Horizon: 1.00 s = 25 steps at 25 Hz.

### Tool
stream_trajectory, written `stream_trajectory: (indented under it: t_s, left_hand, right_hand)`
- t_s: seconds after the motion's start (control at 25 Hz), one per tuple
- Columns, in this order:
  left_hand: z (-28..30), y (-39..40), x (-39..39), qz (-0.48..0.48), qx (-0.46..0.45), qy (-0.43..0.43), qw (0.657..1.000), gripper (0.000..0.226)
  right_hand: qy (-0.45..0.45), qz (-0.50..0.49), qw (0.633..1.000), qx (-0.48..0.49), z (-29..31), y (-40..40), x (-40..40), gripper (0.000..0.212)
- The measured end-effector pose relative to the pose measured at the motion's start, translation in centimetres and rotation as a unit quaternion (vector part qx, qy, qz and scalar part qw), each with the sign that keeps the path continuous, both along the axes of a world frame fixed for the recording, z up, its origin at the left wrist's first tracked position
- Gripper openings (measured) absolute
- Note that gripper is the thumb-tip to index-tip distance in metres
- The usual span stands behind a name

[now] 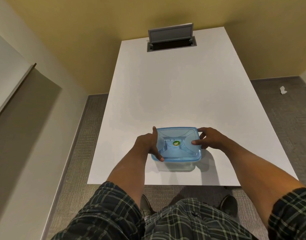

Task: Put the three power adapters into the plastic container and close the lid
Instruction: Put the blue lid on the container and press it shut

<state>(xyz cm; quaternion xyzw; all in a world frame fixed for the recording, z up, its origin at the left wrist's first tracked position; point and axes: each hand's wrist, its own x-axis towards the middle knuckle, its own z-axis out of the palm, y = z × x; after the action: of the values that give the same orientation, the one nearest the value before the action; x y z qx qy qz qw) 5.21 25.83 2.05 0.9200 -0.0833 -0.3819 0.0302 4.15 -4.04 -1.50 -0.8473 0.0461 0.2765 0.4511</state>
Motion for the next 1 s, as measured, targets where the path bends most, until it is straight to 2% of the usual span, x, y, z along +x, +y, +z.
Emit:
stream_trajectory:
  t_s: [0.36, 0.52, 0.68, 0.88, 1.0]
  left_hand:
    - [0.3, 0.0, 0.9, -0.002, 0.000, -0.004, 1.000, 0.158]
    - [0.6, 0.1, 1.2, 0.009, -0.006, -0.003, 1.000, 0.152]
    - [0.2, -0.2, 0.5, 0.003, 0.007, 0.004, 1.000, 0.158]
    - [0.2, -0.5, 0.4, 0.001, 0.011, 0.005, 1.000, 0.159]
    - [0.5, -0.7, 0.4, -0.006, 0.015, 0.004, 1.000, 0.159]
  right_hand:
    - [0.003, -0.043, 0.998, 0.050, -0.7, -0.5, -0.6, 0.056]
    - [0.011, -0.042, 0.998, 0.036, -0.7, -0.3, -0.7, 0.063]
    - [0.005, -0.005, 1.000, -0.003, 0.1, -0.1, -0.5, 0.099]
    - [0.073, 0.134, 0.985, -0.078, 1.4, 0.4, -0.2, 0.152]
    - [0.107, 0.160, 0.976, -0.105, 1.5, 0.8, -0.1, 0.165]
